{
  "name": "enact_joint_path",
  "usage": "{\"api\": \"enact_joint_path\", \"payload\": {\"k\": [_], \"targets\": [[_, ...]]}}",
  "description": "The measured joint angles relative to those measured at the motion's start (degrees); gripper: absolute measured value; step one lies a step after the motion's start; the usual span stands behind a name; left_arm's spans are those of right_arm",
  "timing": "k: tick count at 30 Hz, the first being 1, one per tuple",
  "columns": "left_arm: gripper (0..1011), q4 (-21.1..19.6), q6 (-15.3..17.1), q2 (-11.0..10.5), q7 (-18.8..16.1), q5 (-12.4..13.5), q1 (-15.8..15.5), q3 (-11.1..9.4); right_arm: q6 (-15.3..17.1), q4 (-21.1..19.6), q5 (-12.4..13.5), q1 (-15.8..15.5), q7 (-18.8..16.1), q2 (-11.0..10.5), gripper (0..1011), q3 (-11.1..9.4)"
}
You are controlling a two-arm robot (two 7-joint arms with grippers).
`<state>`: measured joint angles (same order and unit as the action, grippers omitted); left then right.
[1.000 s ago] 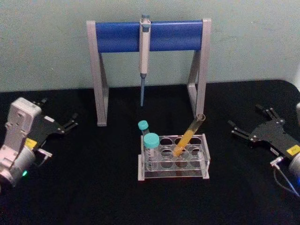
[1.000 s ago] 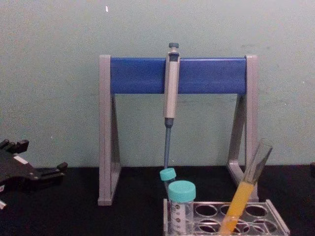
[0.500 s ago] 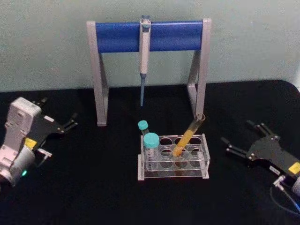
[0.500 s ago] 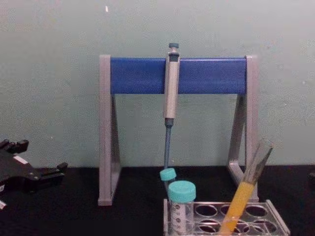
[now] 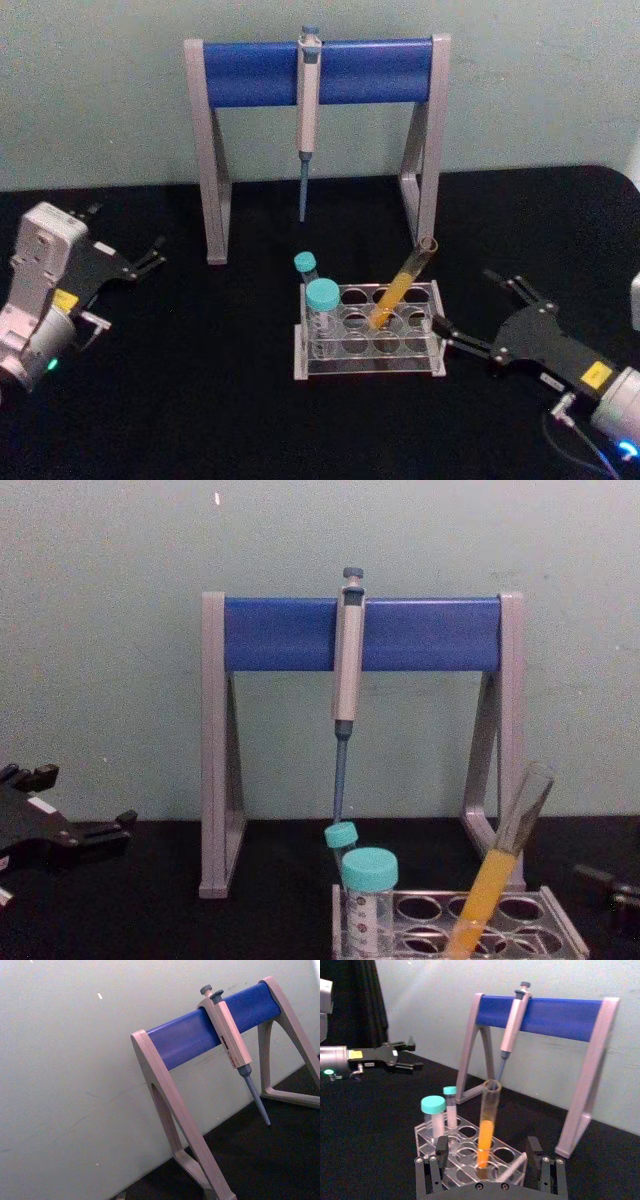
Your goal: Pick up the test tube from the test tube rack, shake it, then place it back into the test tube rack.
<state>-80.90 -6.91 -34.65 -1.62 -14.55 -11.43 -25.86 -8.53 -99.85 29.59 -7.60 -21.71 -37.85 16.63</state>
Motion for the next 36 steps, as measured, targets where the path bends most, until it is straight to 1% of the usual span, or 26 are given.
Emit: {"api": "enact_joint_path", "payload": {"k": [9, 12, 14, 15, 17, 19, 20, 22, 24, 32, 36], "targets": [[1002, 0.0, 0.0, 0.0, 0.0, 0.0, 0.0, 0.0, 0.0, 2.9, -1.4, 3.0, -2.3, 3.4, 1000, 1.6], [1002, 0.0, 0.0, 0.0, 0.0, 0.0, 0.0, 0.0, 0.0, 3.9, -1.8, 3.9, -2.6, 4.4, 1000, 1.9], [1001, 0.0, 0.0, 0.0, 0.0, 0.0, 0.0, 0.0, 0.2, 5.2, -2.3, 5.2, -2.9, 5.6, 1000, 2.1], [1001, 0.0, 0.0, 0.0, 0.0, 0.0, 0.0, 0.0, 0.2, 5.2, -2.3, 5.2, -2.9, 5.6, 1000, 2.1], [1002, 0.0, 0.0, 0.0, 0.0, 0.0, 0.0, 0.0, 0.4, 6.5, -2.7, 6.3, -3.2, 6.8, 1000, 2.3], [1002, 0.0, 0.0, 0.0, 0.0, 0.0, 0.0, 0.0, 0.5, 6.8, -2.9, 6.6, -3.2, 7.0, 1000, 2.3], [1001, 0.0, 0.0, 0.0, 0.0, 0.0, 0.0, 0.0, 0.8, 7.7, -3.4, 7.5, -3.3, 7.9, 1000, 2.4], [1001, 0.0, 0.0, 0.0, 0.0, 0.0, 0.0, 0.0, 0.9, 8.1, -3.6, 7.9, -3.3, 8.2, 1000, 2.5], [1001, 0.0, 0.0, 0.0, 0.0, 0.0, 0.0, 0.0, 1.6, 9.3, -4.1, 9.0, -3.5, 9.2, 1000, 2.6], [1001, 0.0, 0.0, 0.0, 0.0, 0.0, 0.0, 0.0, 3.1, 12.3, -4.5, 11.6, -4.1, 11.6, 1000, 2.9], [1001, 0.0, 0.0, 0.0, 0.0, 0.0, 0.0, 0.0, 3.6, 13.3, -4.7, 12.4, -4.3, 12.3, 1000, 2.9]]}}
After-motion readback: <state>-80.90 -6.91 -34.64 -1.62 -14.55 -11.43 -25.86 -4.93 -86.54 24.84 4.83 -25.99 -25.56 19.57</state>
